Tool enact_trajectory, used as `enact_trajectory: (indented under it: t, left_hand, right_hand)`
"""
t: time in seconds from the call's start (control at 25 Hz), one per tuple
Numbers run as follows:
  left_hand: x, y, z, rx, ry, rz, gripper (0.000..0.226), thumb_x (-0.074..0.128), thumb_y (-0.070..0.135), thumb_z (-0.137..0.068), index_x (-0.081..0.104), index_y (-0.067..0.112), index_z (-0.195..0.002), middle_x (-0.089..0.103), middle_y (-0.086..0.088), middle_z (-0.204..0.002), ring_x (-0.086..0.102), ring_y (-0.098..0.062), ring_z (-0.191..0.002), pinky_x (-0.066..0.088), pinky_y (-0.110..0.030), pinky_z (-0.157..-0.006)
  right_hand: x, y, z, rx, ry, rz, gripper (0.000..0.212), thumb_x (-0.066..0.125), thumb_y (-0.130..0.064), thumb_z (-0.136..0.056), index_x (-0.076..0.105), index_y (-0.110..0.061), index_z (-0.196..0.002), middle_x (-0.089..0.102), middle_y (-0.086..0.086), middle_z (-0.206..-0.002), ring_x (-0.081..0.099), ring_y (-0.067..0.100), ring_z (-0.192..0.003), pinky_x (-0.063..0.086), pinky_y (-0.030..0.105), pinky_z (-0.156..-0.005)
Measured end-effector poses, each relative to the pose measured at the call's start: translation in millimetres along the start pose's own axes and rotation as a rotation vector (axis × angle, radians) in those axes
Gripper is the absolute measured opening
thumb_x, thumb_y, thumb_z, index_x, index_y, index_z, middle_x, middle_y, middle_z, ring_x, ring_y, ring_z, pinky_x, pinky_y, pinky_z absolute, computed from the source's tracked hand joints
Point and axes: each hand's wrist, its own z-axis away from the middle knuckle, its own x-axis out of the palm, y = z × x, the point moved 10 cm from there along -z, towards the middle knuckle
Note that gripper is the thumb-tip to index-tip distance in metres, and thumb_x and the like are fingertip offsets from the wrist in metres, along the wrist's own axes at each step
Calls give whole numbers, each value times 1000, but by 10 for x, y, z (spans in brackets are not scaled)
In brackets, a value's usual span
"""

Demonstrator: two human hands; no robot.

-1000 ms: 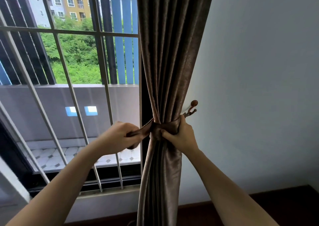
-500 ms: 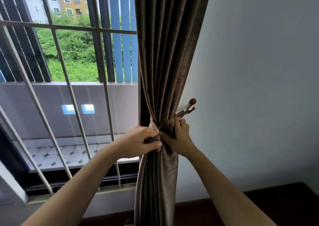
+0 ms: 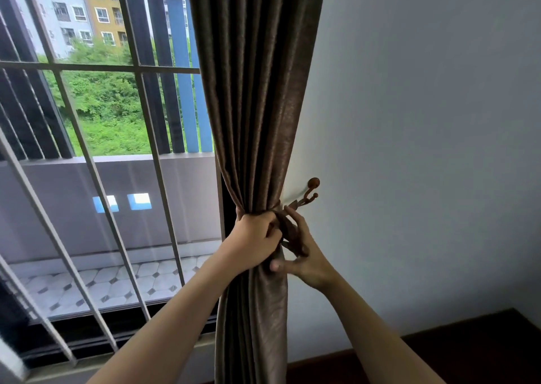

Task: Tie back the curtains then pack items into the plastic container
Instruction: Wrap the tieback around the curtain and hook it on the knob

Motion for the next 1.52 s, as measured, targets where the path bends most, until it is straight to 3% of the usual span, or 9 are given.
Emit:
enact_trajectory:
  t: [0.16,0.36,0.52,0.6,0.68,0.76,1.04,1.24,1.52]
  left_hand:
    - [-61,-16,-58,-35,127,-36,13,51,22,-92,61,15,-90,64,1,-79,58,-15,-78,43,-24,-74]
    - [18,-19,-124,-54,123,-48,13,53,25,-90,63,17,-95,67,2,-86,61,-15,-89,51,-30,-85]
    - [120,26,-160,-57,119,-45,16,53,25,-90,62,16,-100,68,1,-85,64,-13,-82,55,-34,-79]
    - [155,79,-185,-63,127,-60,19,51,24,-91,61,14,-104,68,0,-85,65,-14,-78,56,-34,-77]
    - [168,122,-208,-73,148,-78,21,49,24,-92,60,14,-106,69,-2,-85,65,-16,-77,55,-33,-73]
    - [182,142,-227,-79,164,-82,22,47,24,-92,60,15,-109,69,-2,-84,65,-15,-76,54,-31,-70]
    - [196,118,-284,-67,159,-86,23,48,21,-92,61,15,-109,68,-1,-80,64,-14,-73,53,-25,-67]
    - [190,101,-297,-43,153,-77,23,48,20,-91,63,13,-108,66,-2,-76,64,-15,-71,54,-31,-70]
    - [248,81,-365,-23,131,-55,23,48,21,-90,62,13,-106,68,0,-77,65,-15,-74,55,-38,-75]
  right_hand:
    - [-306,124,-65,19,351,-212,25,47,-25,-97,55,-13,-117,64,7,-116,62,19,-109,50,31,-96]
    - [-585,408,-214,98,635,-610,25,43,-19,-99,63,-5,-102,66,10,-99,63,21,-99,50,33,-94]
    - [-621,560,-371,225,707,-797,20,50,-15,-96,64,-2,-94,62,10,-89,60,20,-90,51,31,-88]
    - [-665,623,-370,281,813,-800,17,52,-16,-94,64,-6,-87,61,10,-85,59,19,-86,51,30,-83]
    - [-742,711,-302,353,952,-772,8,58,-17,-91,59,-12,-97,64,10,-94,63,22,-94,52,31,-85]
    - [-824,756,-256,395,1038,-726,22,62,-20,-88,47,-22,-103,64,10,-97,64,20,-94,50,31,-83]
    - [-953,604,-147,274,1210,-519,14,58,-19,-91,50,-26,-82,68,5,-91,65,14,-83,51,24,-72]
    - [-987,611,-195,272,1170,-455,12,59,-21,-90,58,-33,-90,68,1,-97,64,14,-93,50,28,-84]
    - [-1050,630,-146,302,1239,-396,15,59,-19,-90,62,-32,-96,68,-2,-90,64,10,-87,52,29,-83]
